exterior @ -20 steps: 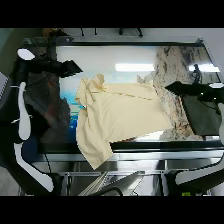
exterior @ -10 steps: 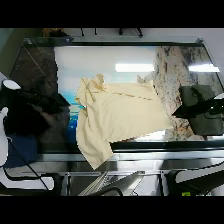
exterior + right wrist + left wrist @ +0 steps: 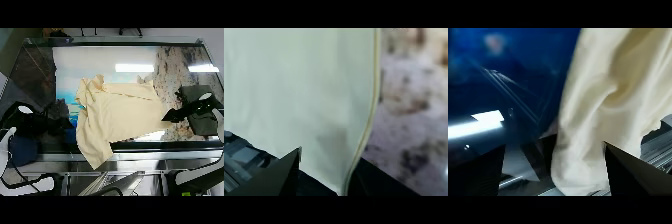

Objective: Fold the shirts.

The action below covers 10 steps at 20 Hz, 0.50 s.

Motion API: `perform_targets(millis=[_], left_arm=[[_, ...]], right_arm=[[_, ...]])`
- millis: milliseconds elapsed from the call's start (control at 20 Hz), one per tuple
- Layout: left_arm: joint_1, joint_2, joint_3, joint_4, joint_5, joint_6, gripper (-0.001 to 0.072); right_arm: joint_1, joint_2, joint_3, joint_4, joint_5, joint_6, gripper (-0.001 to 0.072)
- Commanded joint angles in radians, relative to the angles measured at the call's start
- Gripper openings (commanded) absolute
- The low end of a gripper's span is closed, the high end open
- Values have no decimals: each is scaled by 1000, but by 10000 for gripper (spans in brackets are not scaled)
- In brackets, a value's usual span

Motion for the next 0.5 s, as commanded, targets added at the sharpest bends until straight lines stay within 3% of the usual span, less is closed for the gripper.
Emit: perform_targets(millis=[0,100,300,400,450], left_arm=[[-17,4,-92,-80,91,64,672],[-64,4,-112,-169,137,116,671],[-195,2,-111,-160,182,121,643],[-220,2,-107,-129,176,122,306],[-221,2,-95,-93,163,121,221]], right_arm=[[26,-5,-3,-16,-27,-3,360],[25,-5,-3,-16,-27,-2,360],[26,-5,-3,-16,-27,-2,361],[26,-5,-3,-16,-27,-2,360],[26,-5,-3,-16,-27,-2,360]])
